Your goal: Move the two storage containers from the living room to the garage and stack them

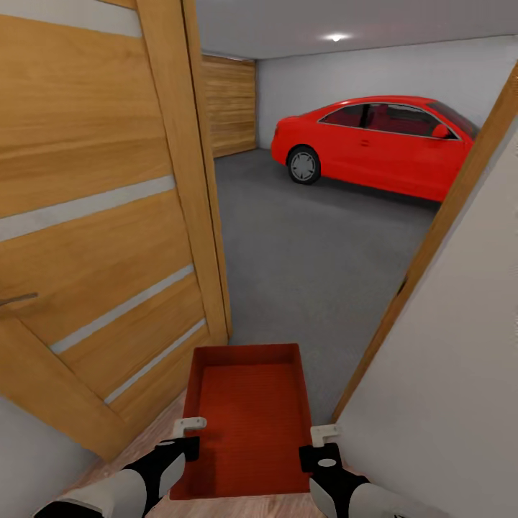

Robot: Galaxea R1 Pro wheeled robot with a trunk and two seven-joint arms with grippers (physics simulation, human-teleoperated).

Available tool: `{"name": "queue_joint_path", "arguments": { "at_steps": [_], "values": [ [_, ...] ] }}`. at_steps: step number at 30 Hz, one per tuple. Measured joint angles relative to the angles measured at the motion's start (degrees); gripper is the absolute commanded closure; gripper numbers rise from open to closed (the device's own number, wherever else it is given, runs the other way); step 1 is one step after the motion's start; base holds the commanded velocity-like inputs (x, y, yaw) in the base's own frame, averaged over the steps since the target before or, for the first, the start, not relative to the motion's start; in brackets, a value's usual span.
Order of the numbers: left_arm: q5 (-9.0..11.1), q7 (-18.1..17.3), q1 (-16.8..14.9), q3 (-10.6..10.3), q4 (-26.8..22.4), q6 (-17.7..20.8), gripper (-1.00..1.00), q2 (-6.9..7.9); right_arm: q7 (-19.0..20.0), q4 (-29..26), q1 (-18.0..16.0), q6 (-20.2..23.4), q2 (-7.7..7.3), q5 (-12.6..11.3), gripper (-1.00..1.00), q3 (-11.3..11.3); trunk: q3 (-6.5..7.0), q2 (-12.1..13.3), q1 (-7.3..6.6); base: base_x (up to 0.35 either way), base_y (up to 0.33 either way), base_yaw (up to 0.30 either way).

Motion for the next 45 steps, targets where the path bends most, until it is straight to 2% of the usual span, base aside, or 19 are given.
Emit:
{"name": "queue_joint_path", "arguments": {
  "at_steps": [9,21,45],
  "values": [
    [-0.04,0.01,0.01,0.02,-0.03,0.01,1.00,0.00,-0.04,-0.04,0.00,0.03,0.01,0.04,1.00,-0.01,0.00,0.00,0.01,0.036,0.035,-0.063],
    [-0.04,-0.06,0.01,0.01,-0.01,0.00,1.00,0.05,-0.06,-0.07,0.02,0.00,0.01,-0.04,1.00,0.02,0.00,0.00,0.00,0.192,0.249,-0.016],
    [-0.02,-0.02,0.01,0.01,-0.03,0.01,1.00,0.03,-0.08,-0.08,0.00,0.03,0.01,0.02,1.00,0.00,0.00,0.00,0.02,0.031,0.041,-0.208]
  ]
}}
